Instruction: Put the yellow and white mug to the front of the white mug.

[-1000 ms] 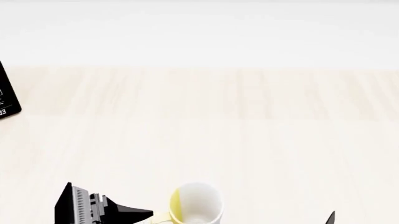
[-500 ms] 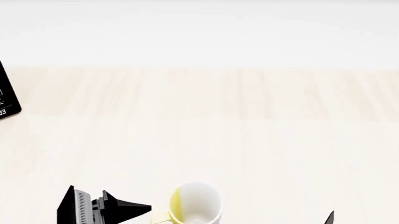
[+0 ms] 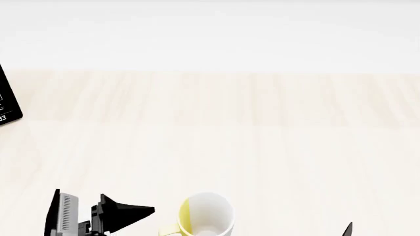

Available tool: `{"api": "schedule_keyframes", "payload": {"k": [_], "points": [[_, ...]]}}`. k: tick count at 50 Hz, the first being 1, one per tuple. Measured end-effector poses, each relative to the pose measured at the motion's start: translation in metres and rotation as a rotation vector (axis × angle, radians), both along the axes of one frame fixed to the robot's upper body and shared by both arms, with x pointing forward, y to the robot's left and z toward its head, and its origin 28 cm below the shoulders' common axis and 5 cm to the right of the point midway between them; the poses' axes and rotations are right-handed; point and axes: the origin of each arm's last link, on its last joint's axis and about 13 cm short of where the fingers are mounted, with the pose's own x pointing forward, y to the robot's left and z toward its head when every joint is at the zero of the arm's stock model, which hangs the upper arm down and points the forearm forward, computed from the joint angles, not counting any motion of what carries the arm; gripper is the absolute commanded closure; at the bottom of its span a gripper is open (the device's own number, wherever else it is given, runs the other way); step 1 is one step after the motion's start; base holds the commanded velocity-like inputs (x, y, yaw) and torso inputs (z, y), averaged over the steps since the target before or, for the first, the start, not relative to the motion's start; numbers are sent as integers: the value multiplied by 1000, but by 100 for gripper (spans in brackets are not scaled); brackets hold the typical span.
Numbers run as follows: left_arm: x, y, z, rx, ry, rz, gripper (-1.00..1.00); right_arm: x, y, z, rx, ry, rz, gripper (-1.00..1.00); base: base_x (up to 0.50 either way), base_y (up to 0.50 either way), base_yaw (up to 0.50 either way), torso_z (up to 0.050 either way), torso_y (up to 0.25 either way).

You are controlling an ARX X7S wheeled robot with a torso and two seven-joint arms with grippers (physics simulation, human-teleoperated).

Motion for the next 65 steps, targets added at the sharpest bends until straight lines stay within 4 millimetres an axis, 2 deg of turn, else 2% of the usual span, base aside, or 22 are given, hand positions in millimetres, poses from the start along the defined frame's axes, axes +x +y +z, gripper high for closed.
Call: {"api": "schedule_keyframes", "payload": {"k": [26,50,65], "points": [[-8,5,12,-147,-35,-9,-100,-1,0,1,-1,-3,1,-100,0,0,0,0,0],[-47,13,22,-371,-99,77,-100,-3,2,2,-6,-12,11,-100,0,0,0,0,0],[-76,3,32,-474,-175,305,-100,-5,4,6,-12,-28,20,-100,0,0,0,0,0]]}}
